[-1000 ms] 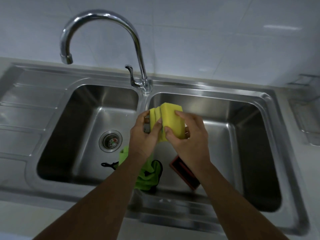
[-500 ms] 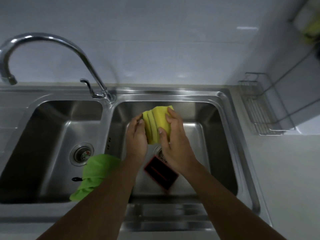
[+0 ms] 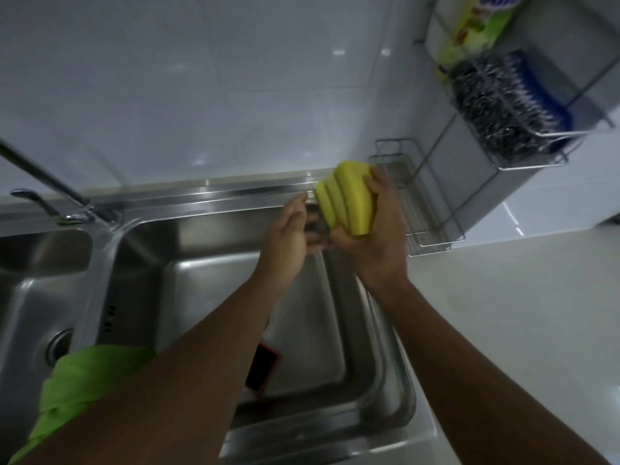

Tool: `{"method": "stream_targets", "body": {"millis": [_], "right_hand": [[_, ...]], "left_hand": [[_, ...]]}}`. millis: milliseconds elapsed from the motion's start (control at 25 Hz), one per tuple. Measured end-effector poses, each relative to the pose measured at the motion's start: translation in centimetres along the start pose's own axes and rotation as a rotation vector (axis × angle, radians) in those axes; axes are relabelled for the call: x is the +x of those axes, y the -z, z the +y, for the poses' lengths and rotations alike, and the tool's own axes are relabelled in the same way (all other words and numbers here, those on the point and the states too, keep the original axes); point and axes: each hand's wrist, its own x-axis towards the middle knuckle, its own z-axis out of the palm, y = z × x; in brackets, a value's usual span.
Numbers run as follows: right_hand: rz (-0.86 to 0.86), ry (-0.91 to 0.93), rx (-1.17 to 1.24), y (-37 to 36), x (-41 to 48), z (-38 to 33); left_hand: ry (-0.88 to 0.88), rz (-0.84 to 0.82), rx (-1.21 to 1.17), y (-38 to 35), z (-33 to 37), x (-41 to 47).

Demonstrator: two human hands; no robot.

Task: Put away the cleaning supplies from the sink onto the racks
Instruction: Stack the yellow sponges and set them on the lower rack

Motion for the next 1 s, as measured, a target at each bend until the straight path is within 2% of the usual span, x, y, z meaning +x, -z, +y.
{"method": "stream_targets", "body": {"millis": [80, 160, 280, 400, 600, 680, 800, 880, 1000], "right_hand": [[0.097, -0.027, -0.065, 3.2, 1.8, 1.8], [0.143, -0.038, -0.176, 5.9, 3.2, 3.5], [0.082, -0.102, -0.321, 8.2, 4.7, 6.0], [-0.033, -0.084, -0.416, 8.5, 5.4, 8.1], [-0.128, -0.100, -0.409, 8.2, 6.1, 9.7], [-0.221, -0.083, -0.460, 8.3, 6.1, 10.3], [-0.357, -0.058, -0.669, 9.0, 6.1, 10.2], [-0.335, 0.021, -0.872, 9.3, 6.0, 9.4], [-0.279, 0.092, -1.005, 9.0, 6.0, 8.8]], "left_hand": [[-0.135, -0.048, 0.292, -2.8, 0.0, 1.4], [-0.216, -0.171, 0.614, -5.4, 0.0, 2.2], [-0.176, -0.320, 0.857, -9.3, -0.5, 3.4], [-0.167, -0.425, 1.095, -11.6, -1.5, 4.0], [-0.172, -0.478, 1.210, -12.9, -2.4, 4.5], [-0.160, -0.466, 1.210, -13.2, -2.6, 4.7], [-0.159, -0.443, 1.206, -13.5, -2.9, 4.9], [-0.172, -0.435, 1.201, -13.6, -3.0, 5.0], [-0.185, -0.432, 1.203, -13.7, -2.9, 5.2]]}}
